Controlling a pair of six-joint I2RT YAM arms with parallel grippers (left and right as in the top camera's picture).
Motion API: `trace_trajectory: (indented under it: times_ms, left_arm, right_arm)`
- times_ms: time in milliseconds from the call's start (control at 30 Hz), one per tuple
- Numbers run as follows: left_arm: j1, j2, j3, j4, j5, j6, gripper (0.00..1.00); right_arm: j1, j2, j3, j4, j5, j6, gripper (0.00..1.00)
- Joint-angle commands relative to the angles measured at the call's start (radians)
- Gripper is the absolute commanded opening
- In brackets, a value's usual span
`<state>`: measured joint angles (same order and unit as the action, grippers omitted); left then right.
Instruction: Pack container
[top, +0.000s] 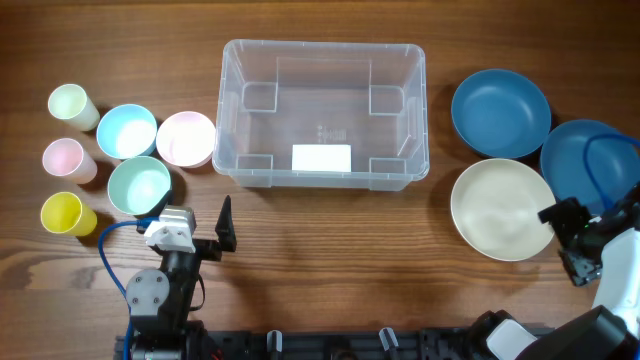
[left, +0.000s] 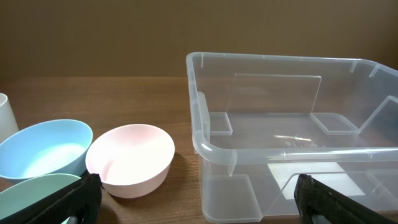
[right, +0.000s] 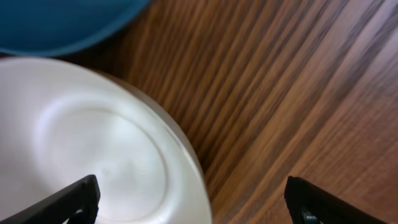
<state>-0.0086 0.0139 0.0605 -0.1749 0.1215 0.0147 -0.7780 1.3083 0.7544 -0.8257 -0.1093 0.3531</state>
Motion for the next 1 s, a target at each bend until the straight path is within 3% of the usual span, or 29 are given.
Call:
trace_trajectory:
  times_ms: [0, 100, 167, 233, 400, 533, 667, 833, 967]
  left_arm:
    - [-0.006, -0.007, -0.009, 0.003, 0.001, 0.015, 1.0]
    - [-0.006, -0.007, -0.009, 0.003, 0.001, 0.015, 1.0]
    - [-0.006, -0.007, -0.009, 0.003, 0.001, 0.015, 1.0]
    - [-0.006, -0.007, -0.009, 0.003, 0.001, 0.015, 1.0]
    - [-0.006, -0.007, -0.009, 0.003, 0.001, 0.015, 1.0]
    - [-0.006, -0.007, -0.009, 0.003, 0.001, 0.015, 1.0]
    - [-0.006, -0.007, -0.009, 0.003, 0.001, 0.015, 1.0]
    - [-0.006, -0.007, -0.009, 0.003, 0.001, 0.015, 1.0]
    - [-0.006, -0.007, -0.009, 0.003, 0.001, 0.015, 1.0]
  right_arm:
    - [-0.005, 0.01, -0.068, 0.043, -0.053, -0.042, 0.94]
    - [-0.004, 0.01, -0.132, 0.105, -0.054, -0.055, 0.92]
    - [-0.004, 0.01, -0.147, 0.128, -0.058, -0.071, 0.84]
    - [-0.004, 0.01, -0.147, 0.137, -0.074, -0.092, 0.7]
    - [-0.004, 0.01, -0.147, 0.129, -0.089, -0.093, 0.52]
    - [-0.004, 0.01, -0.147, 0.128, -0.11, -0.117, 0.23]
    - [-0.004, 0.01, -0.147, 0.123, -0.11, -0.118, 0.22]
    - [-0.004, 0.01, -0.147, 0.118, -0.11, -0.119, 0.04]
    - [-0.004, 0.01, -0.147, 0.114, -0.114, -0.12, 0.04]
